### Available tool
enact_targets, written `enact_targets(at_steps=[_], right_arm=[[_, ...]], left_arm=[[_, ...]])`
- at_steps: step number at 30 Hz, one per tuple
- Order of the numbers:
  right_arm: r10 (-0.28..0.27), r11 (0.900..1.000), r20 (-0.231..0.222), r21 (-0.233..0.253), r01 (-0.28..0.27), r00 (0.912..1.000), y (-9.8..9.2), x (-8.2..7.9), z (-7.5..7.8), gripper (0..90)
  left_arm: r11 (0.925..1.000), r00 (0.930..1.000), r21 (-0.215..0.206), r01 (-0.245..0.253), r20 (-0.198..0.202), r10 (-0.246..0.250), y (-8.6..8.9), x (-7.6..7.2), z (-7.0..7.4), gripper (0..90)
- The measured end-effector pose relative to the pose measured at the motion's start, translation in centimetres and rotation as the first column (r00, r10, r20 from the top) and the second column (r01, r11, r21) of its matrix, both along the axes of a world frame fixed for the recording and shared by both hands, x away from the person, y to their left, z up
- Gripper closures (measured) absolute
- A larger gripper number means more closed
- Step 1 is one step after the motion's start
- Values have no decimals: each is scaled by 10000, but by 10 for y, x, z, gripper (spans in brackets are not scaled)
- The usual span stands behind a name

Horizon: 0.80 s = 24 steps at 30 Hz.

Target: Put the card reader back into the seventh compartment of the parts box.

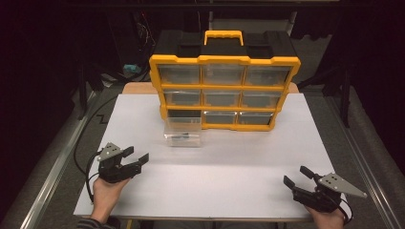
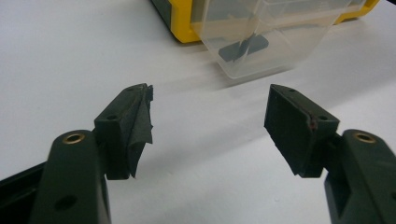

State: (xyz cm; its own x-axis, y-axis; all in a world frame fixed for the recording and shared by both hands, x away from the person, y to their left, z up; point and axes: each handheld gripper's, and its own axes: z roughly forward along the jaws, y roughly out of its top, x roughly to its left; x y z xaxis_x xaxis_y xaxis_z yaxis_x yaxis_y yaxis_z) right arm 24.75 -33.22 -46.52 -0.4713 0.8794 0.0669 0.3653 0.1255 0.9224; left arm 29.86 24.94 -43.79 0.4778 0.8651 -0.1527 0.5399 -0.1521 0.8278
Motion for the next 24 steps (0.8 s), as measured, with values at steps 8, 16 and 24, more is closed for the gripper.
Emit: enact_targets(at_steps=[8, 16, 24], right_arm=[[-1, 10000, 7, 6, 1, 10000, 0, 0, 0, 254], [-27, 10000, -14, -28, 27, 10000, 1, 0, 0, 254], [-23, 10000, 31, -45, 23, 10000, 1, 0, 0, 254]], left_arm=[[9998, 9998, -64, -196, -5, 196, 2, -2, -7, 320], [9992, 9994, -226, -338, 111, 341, 7, -7, -15, 318], [9978, 9986, -414, -512, 133, 518, 11, -12, -22, 315]])
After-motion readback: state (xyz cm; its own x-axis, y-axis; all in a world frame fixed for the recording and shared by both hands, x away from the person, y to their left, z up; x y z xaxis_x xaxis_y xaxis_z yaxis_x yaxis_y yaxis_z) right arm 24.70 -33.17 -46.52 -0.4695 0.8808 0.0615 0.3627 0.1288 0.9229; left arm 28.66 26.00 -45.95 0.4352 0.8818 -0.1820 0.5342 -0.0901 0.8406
